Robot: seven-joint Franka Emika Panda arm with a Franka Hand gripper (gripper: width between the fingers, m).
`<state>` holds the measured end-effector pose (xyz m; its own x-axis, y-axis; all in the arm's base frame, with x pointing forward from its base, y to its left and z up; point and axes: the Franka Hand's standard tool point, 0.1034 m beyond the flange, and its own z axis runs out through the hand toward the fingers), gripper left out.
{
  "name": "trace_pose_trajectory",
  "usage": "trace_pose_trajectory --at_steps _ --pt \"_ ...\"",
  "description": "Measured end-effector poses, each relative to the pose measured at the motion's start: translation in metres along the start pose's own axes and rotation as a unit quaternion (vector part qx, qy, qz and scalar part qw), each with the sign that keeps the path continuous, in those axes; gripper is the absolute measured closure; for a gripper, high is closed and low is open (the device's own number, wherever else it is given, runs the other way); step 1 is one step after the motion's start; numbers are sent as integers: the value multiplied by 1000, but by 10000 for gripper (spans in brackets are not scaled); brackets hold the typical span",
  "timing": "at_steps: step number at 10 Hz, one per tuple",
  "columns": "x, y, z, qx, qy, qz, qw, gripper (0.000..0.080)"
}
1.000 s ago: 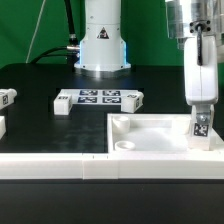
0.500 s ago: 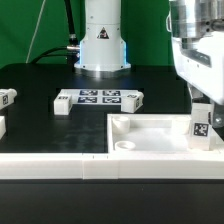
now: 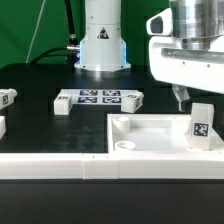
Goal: Assemble one leg
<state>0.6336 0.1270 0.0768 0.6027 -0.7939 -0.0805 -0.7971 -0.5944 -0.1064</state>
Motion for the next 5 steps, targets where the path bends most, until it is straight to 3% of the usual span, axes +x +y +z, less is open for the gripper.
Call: trace_pose_trajectory --at_steps 4,5 --pt "1 -3 -4 -34 28 -237 971 151" --pt "4 -2 -4 -35 27 -273 961 151"
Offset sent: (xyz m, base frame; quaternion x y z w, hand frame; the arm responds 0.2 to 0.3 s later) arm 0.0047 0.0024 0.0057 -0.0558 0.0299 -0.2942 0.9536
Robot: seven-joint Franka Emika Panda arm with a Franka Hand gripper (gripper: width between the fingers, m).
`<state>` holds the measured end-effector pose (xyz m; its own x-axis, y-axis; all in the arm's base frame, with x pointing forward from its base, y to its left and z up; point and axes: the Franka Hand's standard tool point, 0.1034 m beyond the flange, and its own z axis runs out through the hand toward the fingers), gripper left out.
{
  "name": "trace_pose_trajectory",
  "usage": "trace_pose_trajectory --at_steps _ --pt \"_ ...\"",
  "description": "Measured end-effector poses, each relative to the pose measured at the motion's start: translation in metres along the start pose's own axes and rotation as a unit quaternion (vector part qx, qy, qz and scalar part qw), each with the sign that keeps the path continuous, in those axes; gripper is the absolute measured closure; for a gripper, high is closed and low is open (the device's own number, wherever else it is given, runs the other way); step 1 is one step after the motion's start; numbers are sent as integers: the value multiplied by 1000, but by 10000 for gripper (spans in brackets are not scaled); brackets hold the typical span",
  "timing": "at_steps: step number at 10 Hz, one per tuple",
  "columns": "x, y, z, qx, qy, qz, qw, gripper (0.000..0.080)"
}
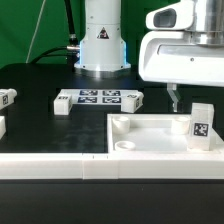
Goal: Assemble one leg
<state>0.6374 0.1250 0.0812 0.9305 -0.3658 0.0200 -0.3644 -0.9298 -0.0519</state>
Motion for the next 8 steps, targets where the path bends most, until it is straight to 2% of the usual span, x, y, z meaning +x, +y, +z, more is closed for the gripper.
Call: trace_pose_trajectory --at_steps 2,4,5,8 --pt "3 5 1 1 2 -28 1000 151" --pt "3 5 1 0 2 -27 1000 416" --pt "3 6 1 0 2 -27 1000 509" --pt "4 8 1 1 2 -13 1000 509"
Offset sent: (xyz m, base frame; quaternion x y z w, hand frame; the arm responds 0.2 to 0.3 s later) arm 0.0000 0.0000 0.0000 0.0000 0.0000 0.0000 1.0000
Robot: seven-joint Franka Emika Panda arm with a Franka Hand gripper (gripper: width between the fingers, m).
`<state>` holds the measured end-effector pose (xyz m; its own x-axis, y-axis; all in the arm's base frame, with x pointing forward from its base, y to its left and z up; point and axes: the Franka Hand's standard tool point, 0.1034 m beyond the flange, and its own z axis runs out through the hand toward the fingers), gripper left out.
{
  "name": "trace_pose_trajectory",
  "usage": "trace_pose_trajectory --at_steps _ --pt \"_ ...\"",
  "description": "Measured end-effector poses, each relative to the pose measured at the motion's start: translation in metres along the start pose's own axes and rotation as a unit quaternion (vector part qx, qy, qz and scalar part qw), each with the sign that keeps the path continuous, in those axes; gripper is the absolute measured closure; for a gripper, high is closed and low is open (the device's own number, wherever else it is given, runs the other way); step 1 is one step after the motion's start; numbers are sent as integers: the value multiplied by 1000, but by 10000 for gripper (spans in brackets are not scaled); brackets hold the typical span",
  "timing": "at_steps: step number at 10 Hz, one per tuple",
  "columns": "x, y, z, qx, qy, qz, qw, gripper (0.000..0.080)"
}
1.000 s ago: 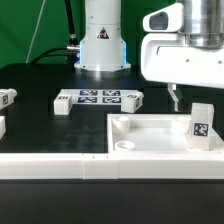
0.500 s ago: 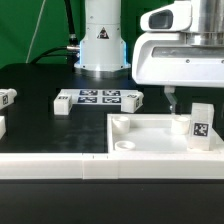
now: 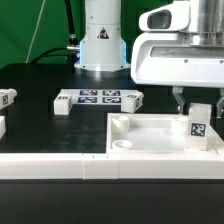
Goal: Assemble one leg
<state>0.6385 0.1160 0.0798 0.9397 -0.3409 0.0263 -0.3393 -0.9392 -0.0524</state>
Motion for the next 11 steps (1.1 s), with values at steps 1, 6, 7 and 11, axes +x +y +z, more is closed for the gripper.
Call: trace_pose_trajectory --at_steps 1,6,7,11 --pt "1 3 0 6 1 32 999 509" --pt "4 23 -1 1 10 161 987 504" --pt "4 22 -1 2 10 161 987 504" --pt "4 23 0 1 10 162 987 191"
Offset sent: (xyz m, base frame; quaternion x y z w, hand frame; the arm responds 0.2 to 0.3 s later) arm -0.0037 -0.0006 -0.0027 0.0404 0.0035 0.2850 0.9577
